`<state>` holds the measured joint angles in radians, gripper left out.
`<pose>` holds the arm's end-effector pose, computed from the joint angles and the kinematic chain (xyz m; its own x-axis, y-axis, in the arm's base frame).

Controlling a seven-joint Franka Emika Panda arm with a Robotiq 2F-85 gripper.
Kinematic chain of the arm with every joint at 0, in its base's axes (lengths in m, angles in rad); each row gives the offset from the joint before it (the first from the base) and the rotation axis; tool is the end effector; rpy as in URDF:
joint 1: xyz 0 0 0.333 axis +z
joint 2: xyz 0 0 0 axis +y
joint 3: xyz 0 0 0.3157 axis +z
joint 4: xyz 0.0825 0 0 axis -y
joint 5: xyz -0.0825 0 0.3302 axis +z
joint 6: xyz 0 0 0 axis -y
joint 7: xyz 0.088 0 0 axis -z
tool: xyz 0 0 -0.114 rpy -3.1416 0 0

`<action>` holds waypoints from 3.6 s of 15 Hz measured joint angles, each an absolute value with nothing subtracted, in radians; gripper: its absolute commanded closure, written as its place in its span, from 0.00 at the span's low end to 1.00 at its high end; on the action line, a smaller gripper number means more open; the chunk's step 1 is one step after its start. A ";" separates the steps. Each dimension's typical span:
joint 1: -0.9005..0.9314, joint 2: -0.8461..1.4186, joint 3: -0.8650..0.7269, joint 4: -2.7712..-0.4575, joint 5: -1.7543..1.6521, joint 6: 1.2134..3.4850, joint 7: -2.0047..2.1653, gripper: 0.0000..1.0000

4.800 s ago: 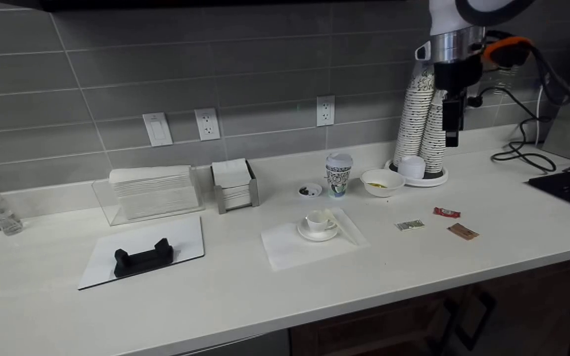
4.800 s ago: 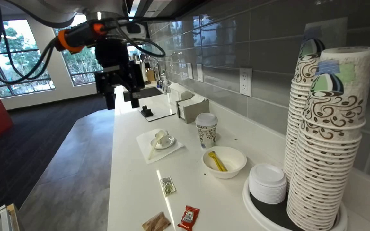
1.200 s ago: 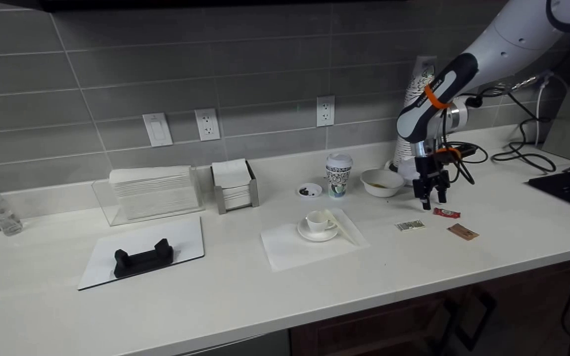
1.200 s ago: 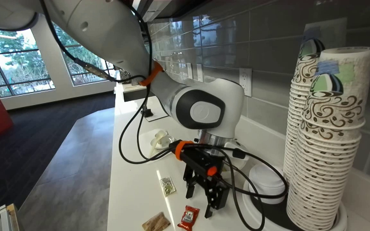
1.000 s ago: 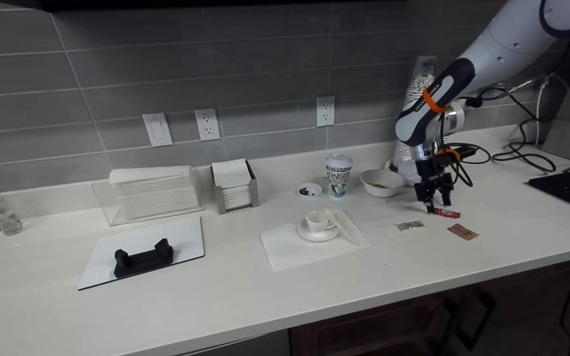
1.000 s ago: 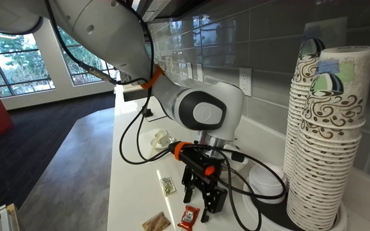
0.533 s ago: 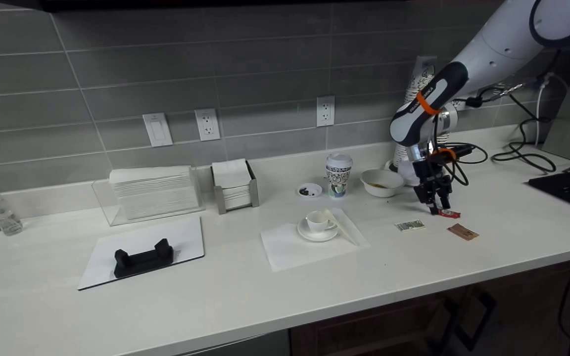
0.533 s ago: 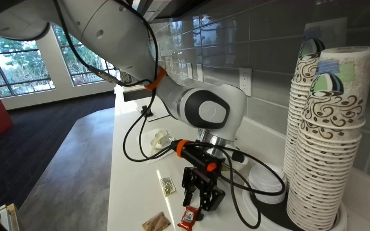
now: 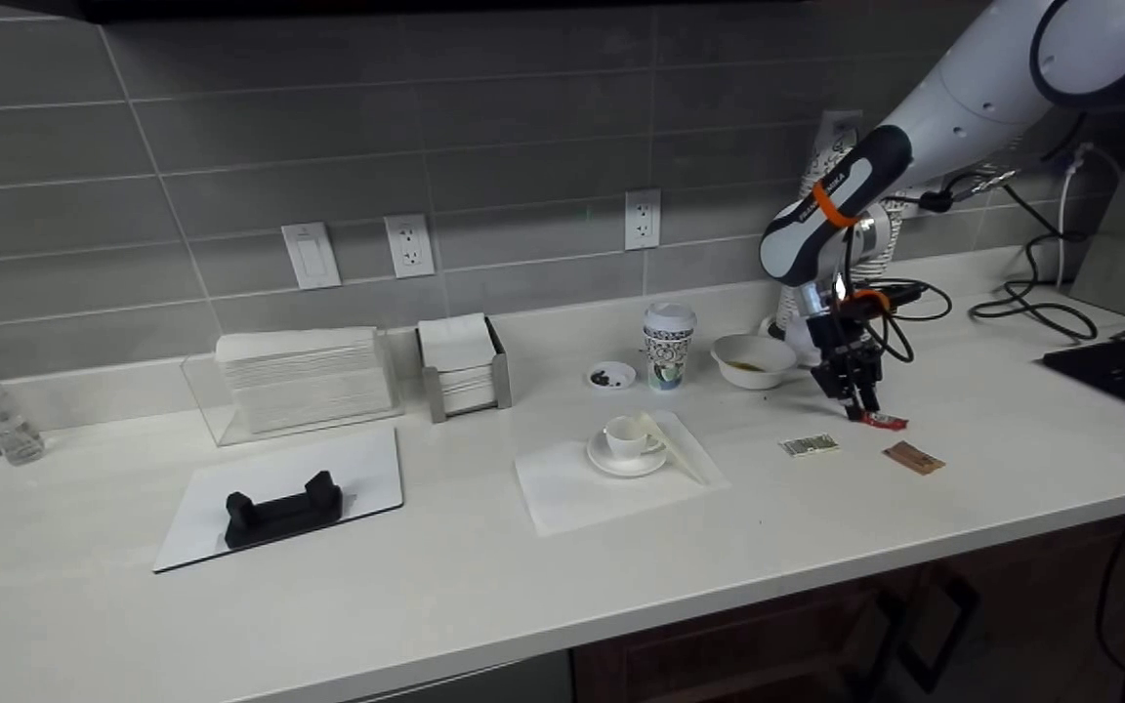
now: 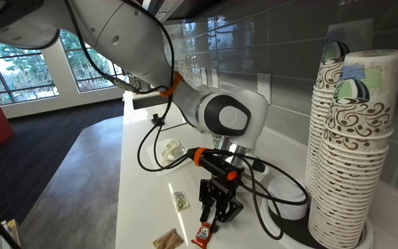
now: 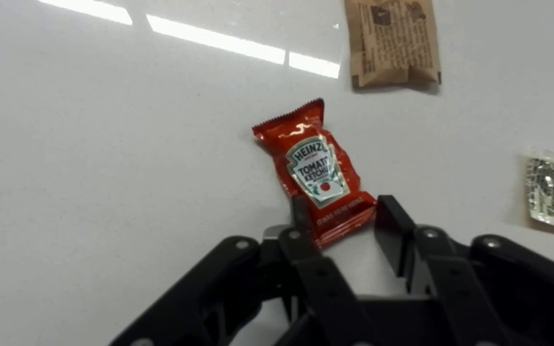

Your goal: Put the red sachet in the white bowl.

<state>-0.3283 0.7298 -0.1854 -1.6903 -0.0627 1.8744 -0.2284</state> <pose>0.4978 -0.2777 0.1835 0.8184 -0.2113 -0.5344 -0.2226 -0.9739 0.0443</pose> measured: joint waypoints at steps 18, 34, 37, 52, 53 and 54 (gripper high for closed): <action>-0.343 0.723 -0.183 -1.676 -0.060 1.869 -0.266 1.00; -0.461 0.404 -0.125 -1.913 0.429 1.868 -0.657 1.00; -0.475 0.404 -0.127 -1.914 0.581 1.867 -0.663 1.00; -0.457 0.403 -0.161 -1.973 1.058 2.176 -0.681 1.00; -0.450 0.403 -0.161 -1.976 1.084 2.202 -0.681 1.00; -0.443 0.403 -0.160 -1.980 1.112 2.229 -0.682 1.00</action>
